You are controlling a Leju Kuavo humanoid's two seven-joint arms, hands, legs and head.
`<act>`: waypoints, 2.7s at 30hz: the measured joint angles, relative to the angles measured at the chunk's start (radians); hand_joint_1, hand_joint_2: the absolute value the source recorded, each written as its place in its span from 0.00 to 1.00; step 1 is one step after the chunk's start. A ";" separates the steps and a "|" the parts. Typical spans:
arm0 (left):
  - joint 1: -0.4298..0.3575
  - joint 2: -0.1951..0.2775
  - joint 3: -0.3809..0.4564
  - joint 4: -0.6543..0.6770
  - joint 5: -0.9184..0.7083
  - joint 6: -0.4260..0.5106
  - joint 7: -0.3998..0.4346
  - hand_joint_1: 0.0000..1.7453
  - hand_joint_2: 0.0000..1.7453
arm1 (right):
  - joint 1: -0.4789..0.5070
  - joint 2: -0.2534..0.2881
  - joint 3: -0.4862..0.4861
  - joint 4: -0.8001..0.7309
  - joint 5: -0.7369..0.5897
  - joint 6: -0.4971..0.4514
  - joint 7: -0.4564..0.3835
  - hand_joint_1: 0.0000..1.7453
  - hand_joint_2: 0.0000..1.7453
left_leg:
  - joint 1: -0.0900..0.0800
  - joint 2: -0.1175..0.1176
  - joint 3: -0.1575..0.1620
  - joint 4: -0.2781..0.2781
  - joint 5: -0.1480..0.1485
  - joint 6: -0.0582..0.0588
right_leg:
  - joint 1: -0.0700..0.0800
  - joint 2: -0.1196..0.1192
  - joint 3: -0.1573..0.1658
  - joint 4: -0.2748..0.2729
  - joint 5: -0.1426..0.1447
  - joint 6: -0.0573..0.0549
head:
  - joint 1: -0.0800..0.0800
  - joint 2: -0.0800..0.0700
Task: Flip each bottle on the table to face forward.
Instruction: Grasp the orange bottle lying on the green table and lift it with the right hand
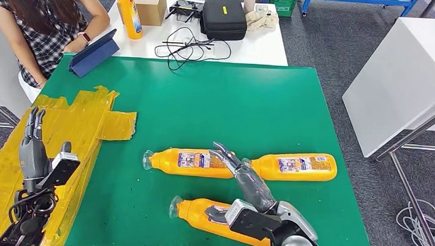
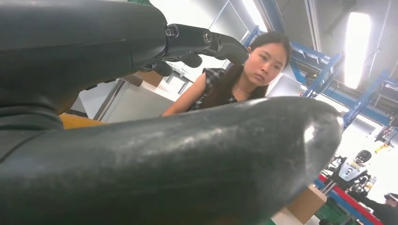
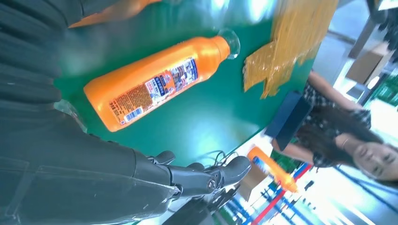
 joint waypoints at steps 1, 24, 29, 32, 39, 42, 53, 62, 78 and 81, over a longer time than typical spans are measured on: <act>-0.001 0.001 -0.001 0.000 0.000 0.000 0.000 0.00 0.00 | 0.004 -0.013 -0.002 -0.011 0.004 0.020 0.007 0.00 1.00 | 0.000 0.000 0.000 0.000 0.000 0.000 | 0.000 0.000 0.000 0.000 0.000 0.000 | 0.000 0.000; 0.039 0.016 0.019 -0.022 -0.012 -0.005 0.000 0.00 0.00 | 0.360 -0.379 -0.227 -0.335 0.091 0.196 0.160 0.00 1.00 | -0.001 -0.003 -0.003 0.000 -0.001 0.001 | 0.000 -0.002 -0.002 0.000 0.000 0.000 | 0.000 0.000; 0.051 0.016 0.032 -0.034 -0.019 -0.006 0.000 0.00 0.00 | 0.374 -0.398 -0.236 -0.329 0.132 0.180 0.202 0.00 1.00 | -0.001 -0.002 -0.003 0.000 -0.001 0.001 | 0.000 -0.002 -0.003 0.000 0.000 0.000 | 0.000 0.000; 0.056 0.014 0.036 -0.042 -0.037 -0.011 0.000 0.00 0.00 | 0.352 -0.381 -0.230 -0.304 0.178 0.169 0.227 0.00 1.00 | -0.001 -0.002 -0.003 0.000 -0.001 0.001 | 0.000 -0.002 -0.003 0.000 0.000 0.000 | 0.000 0.000; 0.049 -0.002 0.044 -0.046 -0.075 -0.018 0.000 0.00 0.00 | 0.275 -0.297 -0.178 -0.189 0.236 0.170 0.256 0.00 1.00 | -0.001 -0.002 -0.003 0.000 -0.001 0.001 | 0.000 -0.002 -0.003 0.000 0.000 0.000 | 0.000 0.000; 0.047 -0.007 0.050 -0.046 -0.076 -0.020 0.000 0.00 0.00 | 0.260 -0.280 -0.165 -0.165 0.237 0.173 0.255 0.00 1.00 | -0.001 -0.002 -0.003 0.000 -0.001 0.001 | 0.000 -0.002 -0.003 0.000 0.000 0.000 | 0.000 0.000; 0.005 -0.027 0.044 -0.029 -0.087 -0.019 0.000 0.00 0.00 | 0.196 -0.179 -0.077 -0.036 0.242 0.179 0.227 0.00 1.00 | -0.001 -0.002 -0.003 0.000 -0.001 0.001 | 0.000 -0.002 -0.003 0.000 0.000 0.000 | 0.000 0.000; -0.009 -0.032 0.031 -0.015 -0.066 -0.015 0.000 0.00 0.00 | 0.092 -0.161 -0.012 0.090 0.181 0.250 0.179 0.00 1.00 | -0.001 -0.001 -0.003 0.000 -0.001 0.001 | 0.000 -0.001 -0.003 0.000 0.000 0.000 | 0.000 0.000; 0.050 -0.032 0.064 -0.016 -0.047 -0.001 0.000 0.00 0.00 | -0.153 -0.051 0.232 0.405 0.486 0.178 0.392 0.00 1.00 | 0.003 0.003 0.006 0.000 -0.002 -0.001 | 0.001 0.002 0.004 -0.001 0.000 -0.001 | 0.000 0.000; 0.057 -0.032 0.075 -0.017 -0.050 -0.001 0.000 0.00 0.00 | -0.176 -0.048 0.260 0.433 0.505 0.186 0.398 0.00 1.00 | 0.003 0.003 0.011 -0.001 -0.003 -0.003 | 0.001 0.004 0.009 -0.001 0.000 -0.001 | 0.000 0.000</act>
